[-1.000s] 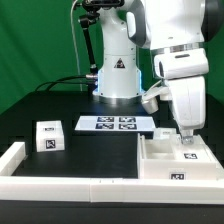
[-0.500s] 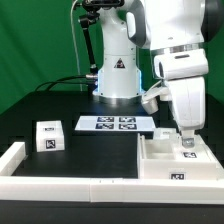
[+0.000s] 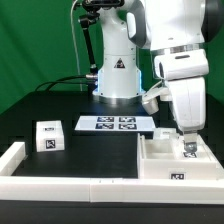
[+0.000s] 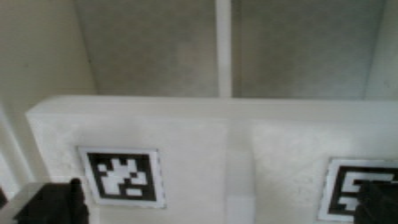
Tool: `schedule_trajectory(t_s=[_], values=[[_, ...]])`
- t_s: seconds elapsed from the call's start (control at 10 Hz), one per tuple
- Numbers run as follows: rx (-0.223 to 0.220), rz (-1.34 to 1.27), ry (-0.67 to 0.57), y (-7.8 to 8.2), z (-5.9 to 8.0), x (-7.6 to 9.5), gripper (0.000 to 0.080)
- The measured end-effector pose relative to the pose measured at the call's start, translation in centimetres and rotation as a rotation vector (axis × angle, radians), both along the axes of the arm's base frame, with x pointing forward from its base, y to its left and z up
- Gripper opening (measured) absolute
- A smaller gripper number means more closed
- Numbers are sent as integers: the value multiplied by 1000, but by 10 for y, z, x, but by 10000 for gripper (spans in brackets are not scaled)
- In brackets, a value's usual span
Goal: Assemble cabinet
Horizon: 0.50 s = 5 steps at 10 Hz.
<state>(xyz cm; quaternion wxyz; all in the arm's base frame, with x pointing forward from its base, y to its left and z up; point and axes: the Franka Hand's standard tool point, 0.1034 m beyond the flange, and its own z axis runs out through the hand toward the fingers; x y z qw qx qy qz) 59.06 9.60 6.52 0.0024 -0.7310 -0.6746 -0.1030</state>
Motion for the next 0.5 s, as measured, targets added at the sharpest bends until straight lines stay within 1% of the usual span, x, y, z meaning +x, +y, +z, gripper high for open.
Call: schedule_trajectory(t_s=[0.1, 0.2, 0.3, 0.4, 0.5], values=[[0, -26, -9, 0, 6, -6, 786], [2, -72, -25, 0, 15, -18, 797], [10, -148, -38, 3, 23, -38, 797], [6, -191, -28, 5, 28, -59, 797], [9, -211, -34, 7, 30, -71, 797]])
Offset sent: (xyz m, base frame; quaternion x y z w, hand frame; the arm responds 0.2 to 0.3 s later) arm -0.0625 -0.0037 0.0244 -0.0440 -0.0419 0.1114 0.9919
